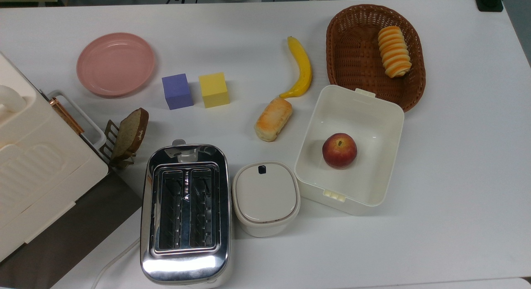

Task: Put the purple cube on a plate
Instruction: 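Move the gripper down toward the purple cube beside the yellow cube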

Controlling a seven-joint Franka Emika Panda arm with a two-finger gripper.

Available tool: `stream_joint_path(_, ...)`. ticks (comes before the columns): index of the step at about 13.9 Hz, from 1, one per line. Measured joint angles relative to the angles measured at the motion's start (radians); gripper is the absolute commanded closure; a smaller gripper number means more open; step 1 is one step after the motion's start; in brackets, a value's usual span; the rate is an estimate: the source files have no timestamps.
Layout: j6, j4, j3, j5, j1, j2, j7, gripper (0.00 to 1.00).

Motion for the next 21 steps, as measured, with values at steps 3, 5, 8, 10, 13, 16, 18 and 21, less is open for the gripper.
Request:
stream_joint_path(3,0.000,0.000,0.003,0.000,0.004,0.002,-0.001,0.00)
stream_joint_path(5,0.000,0.000,0.003,0.000,0.004,0.002,-0.001,0.00)
stream_joint_path(8,0.000,0.000,0.003,0.000,0.004,0.002,-0.001,0.00)
stream_joint_path(10,0.000,0.000,0.004,0.000,0.004,0.003,-0.001,0.00)
stream_joint_path(13,0.000,0.000,0.009,0.000,0.005,0.007,-0.001,0.00)
stream_joint_path(16,0.000,-0.001,0.006,0.000,0.018,0.009,-0.001,0.00)
stream_joint_path(18,0.000,-0.003,-0.032,0.000,0.061,0.009,-0.001,0.00)
stream_joint_path(21,0.000,-0.007,-0.100,0.000,0.128,0.009,-0.001,0.00)
